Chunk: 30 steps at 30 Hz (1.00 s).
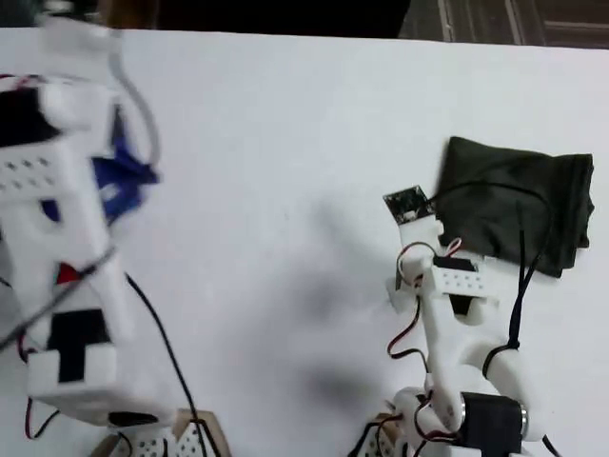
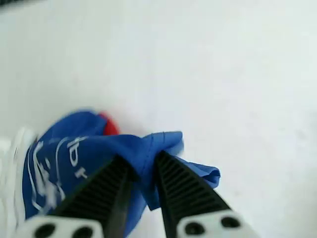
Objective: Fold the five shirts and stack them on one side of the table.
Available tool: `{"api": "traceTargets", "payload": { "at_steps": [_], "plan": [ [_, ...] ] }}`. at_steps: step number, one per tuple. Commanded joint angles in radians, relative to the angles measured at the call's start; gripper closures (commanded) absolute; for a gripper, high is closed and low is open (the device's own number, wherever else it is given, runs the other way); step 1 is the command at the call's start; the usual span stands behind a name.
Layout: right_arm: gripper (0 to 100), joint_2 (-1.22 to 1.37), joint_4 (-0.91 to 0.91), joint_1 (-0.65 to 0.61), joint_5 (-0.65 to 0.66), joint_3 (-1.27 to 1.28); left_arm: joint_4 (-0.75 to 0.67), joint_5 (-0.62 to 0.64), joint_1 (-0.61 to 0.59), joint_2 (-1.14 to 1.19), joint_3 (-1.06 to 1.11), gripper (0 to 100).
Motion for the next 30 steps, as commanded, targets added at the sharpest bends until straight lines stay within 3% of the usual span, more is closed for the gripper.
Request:
{"api": "traceTargets", "payload": {
  "at_steps": [1, 13, 22, 30],
  "plan": [
    [84.0, -0.012, -0.035, -0.033, -0.002, -0.002, 0.017, 0.009, 0.146, -0.107, -0.047, 97],
    [84.0, -0.012, -0.035, -0.033, -0.002, -0.002, -0.003, 0.005, 0.385, -0.107, 0.051, 97],
    [84.0, -0.010, -0.035, -0.033, -0.002, -0.002, -0.186, 0.002, 0.535, -0.115, 0.048, 97],
    [84.0, -0.010, -0.035, -0.031, -0.002, -0.002, -0.288, 0.002, 0.637, -0.112, -0.127, 97]
  ]
}}
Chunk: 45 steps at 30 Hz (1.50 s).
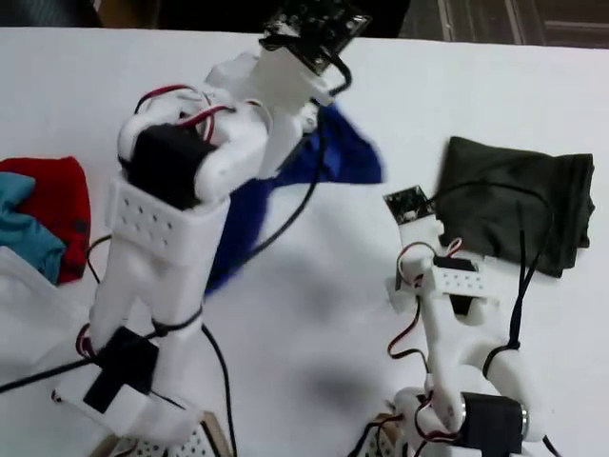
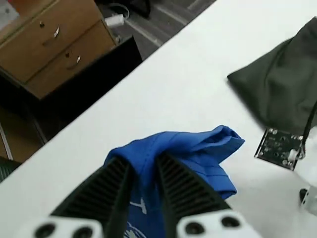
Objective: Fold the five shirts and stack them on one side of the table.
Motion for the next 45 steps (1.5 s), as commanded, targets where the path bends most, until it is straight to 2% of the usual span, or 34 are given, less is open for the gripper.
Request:
{"api": "traceTargets", "payload": {
  "at_steps": [1, 6, 10, 13, 17, 21, 25, 28, 32, 35, 38, 45],
  "plan": [
    [84.0, -0.010, -0.035, -0.031, -0.002, -0.002, -0.043, -0.002, 0.031, -0.052, -0.108, 97],
    [84.0, -0.010, -0.035, -0.031, -0.002, -0.002, -0.035, -0.002, 0.020, -0.052, -0.163, 97],
    [84.0, -0.010, -0.035, -0.031, -0.002, -0.002, 0.014, -0.002, -0.069, -0.044, -0.157, 97],
    [84.0, -0.010, -0.035, -0.031, -0.002, -0.002, 0.081, -0.002, -0.203, -0.046, -0.081, 97],
    [83.7, -0.010, -0.035, -0.031, -0.002, -0.002, 0.178, -0.002, -0.451, -0.046, 0.085, 97],
    [83.6, -0.018, -0.031, -0.031, 0.005, -0.008, 0.181, -0.002, -0.698, -0.046, 0.294, 97],
    [83.6, -0.019, 0.024, -0.050, 0.005, -0.063, 0.181, -0.003, -0.873, -0.046, 0.510, 97],
    [80.5, -0.019, 0.154, -0.137, -0.002, -0.160, 0.158, -0.003, -0.965, -0.044, 0.680, 97],
    [69.8, -0.010, 0.277, -0.308, -0.003, -0.295, 0.052, -0.006, -1.037, -0.044, 0.915, 97],
    [66.1, -0.010, 0.318, -0.440, -0.003, -0.358, -0.028, -0.083, -1.046, -0.044, 1.047, 97],
    [66.3, -0.010, 0.323, -0.556, -0.003, -0.387, -0.066, -0.164, -1.056, -0.046, 1.101, 97],
    [66.3, 0.019, 0.277, -0.719, -0.003, -0.365, -0.072, -0.180, -1.131, -0.048, 1.099, 97]
  ]
}}
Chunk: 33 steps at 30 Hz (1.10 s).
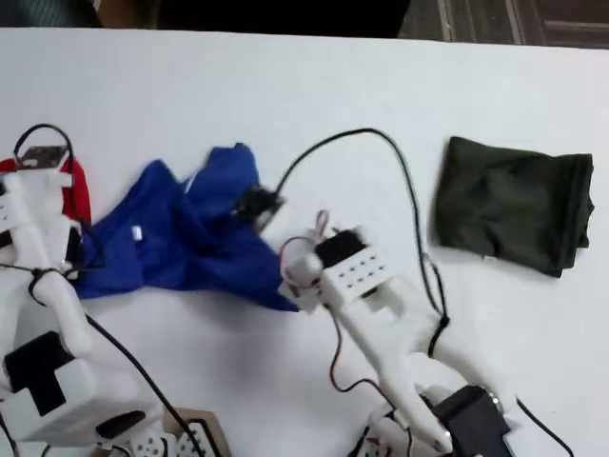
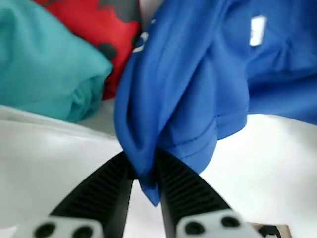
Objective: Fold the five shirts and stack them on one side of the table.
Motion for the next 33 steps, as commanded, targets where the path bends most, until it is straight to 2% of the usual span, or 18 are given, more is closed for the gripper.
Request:
{"api": "traceTargets", "payload": {
  "at_steps": [1, 5, 12, 14, 17, 19, 21, 25, 29, 33],
  "plan": [
    [66.3, 0.027, -0.019, -0.056, -0.003, -0.021, -0.005, -0.011, -0.043, -0.046, -0.021, 97],
    [66.3, 0.111, -0.074, -0.096, -0.034, -0.023, 0.020, -0.011, -0.086, -0.048, -0.111, 97],
    [67.4, 0.280, -0.147, -0.151, -0.075, -0.080, 0.133, -0.094, -0.092, -0.046, -0.217, 80],
    [75.8, 0.311, -0.147, -0.148, -0.086, -0.109, 0.130, -0.095, -0.092, -0.046, -0.219, 80],
    [99.2, 0.320, -0.147, -0.116, -0.115, -0.138, 0.127, -0.095, -0.087, -0.046, -0.214, 80],
    [94.9, 0.315, -0.140, -0.079, -0.124, -0.143, 0.127, -0.094, -0.087, -0.046, -0.216, 80],
    [98.5, 0.294, -0.125, -0.038, -0.114, -0.147, 0.127, -0.094, -0.087, -0.046, -0.219, 80],
    [97.8, 0.189, -0.038, 0.107, -0.068, -0.166, 0.133, -0.094, -0.049, -0.044, -0.202, 80],
    [97.8, 0.050, 0.025, 0.291, 0.064, -0.212, 0.133, -0.089, 0.051, -0.044, -0.159, 80],
    [97.8, -0.053, 0.062, 0.433, 0.117, -0.282, 0.129, -0.089, 0.175, -0.044, -0.139, 80]
  ]
}}
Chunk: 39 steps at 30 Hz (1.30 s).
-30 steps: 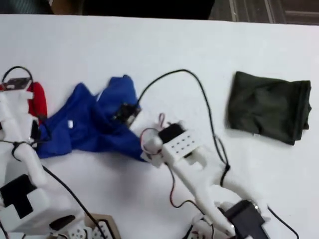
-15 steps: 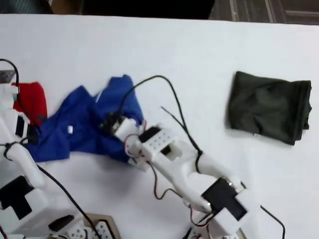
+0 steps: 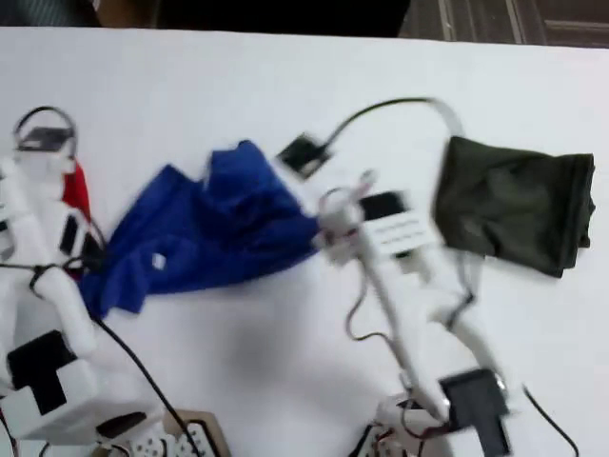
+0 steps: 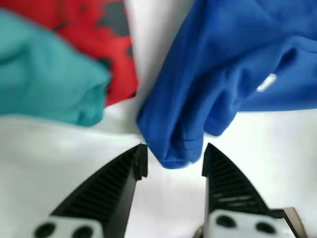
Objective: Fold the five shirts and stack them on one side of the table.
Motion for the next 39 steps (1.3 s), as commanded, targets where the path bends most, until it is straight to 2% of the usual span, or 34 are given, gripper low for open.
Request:
{"api": "traceTargets", "payload": {
  "at_steps": [1, 7, 12, 17, 23, 29, 39],
  "plan": [
    [97.8, -0.117, 0.027, 0.120, 0.043, -0.087, 0.009, -0.002, 0.114, -0.044, 0.007, 80],
    [97.8, -0.099, 0.005, 0.180, 0.043, -0.049, 0.003, -0.006, 0.313, -0.044, 0.079, 80],
    [97.4, -0.025, -0.134, 0.183, 0.041, 0.097, 0.006, -0.006, 0.489, -0.044, 0.119, 80],
    [97.4, 0.016, -0.176, 0.185, -0.040, 0.173, -0.003, -0.008, 0.594, -0.044, 0.145, 80],
    [96.7, 0.039, -0.177, 0.185, -0.049, 0.189, -0.048, -0.009, 0.608, -0.044, 0.245, 79],
    [83.4, 0.107, -0.236, 0.186, -0.051, 0.189, -0.110, -0.110, 0.601, -0.044, 0.344, 80],
    [84.7, 0.223, -0.328, 0.186, -0.049, 0.186, -0.358, -0.110, 0.574, -0.044, 0.469, 79]
  ]
}}
